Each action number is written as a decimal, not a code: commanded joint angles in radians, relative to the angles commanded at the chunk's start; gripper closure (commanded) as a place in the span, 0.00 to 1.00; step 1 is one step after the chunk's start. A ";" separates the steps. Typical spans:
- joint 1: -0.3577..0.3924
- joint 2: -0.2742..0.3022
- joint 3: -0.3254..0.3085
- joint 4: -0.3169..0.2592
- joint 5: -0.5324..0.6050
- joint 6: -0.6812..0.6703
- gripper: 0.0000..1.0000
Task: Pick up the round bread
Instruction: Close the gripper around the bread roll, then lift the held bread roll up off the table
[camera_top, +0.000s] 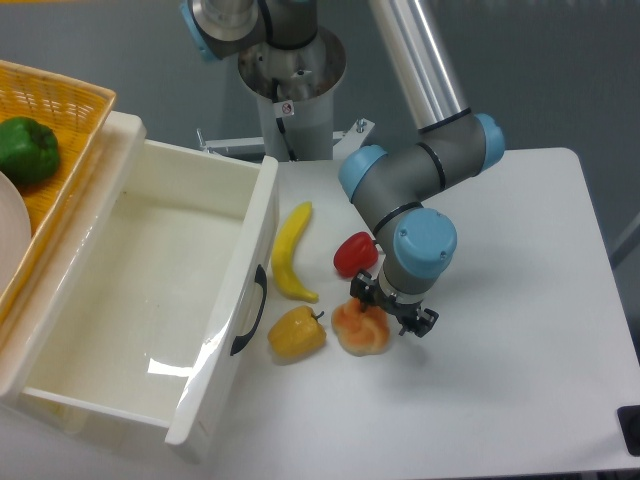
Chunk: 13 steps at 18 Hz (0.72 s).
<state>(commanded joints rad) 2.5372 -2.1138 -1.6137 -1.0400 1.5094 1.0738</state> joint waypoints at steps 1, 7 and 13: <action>0.000 0.002 0.002 0.000 0.000 0.002 1.00; 0.003 -0.002 0.005 -0.003 -0.002 -0.002 1.00; 0.009 -0.002 0.055 -0.011 0.003 0.002 1.00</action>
<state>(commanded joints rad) 2.5464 -2.1153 -1.5587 -1.0507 1.5125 1.0753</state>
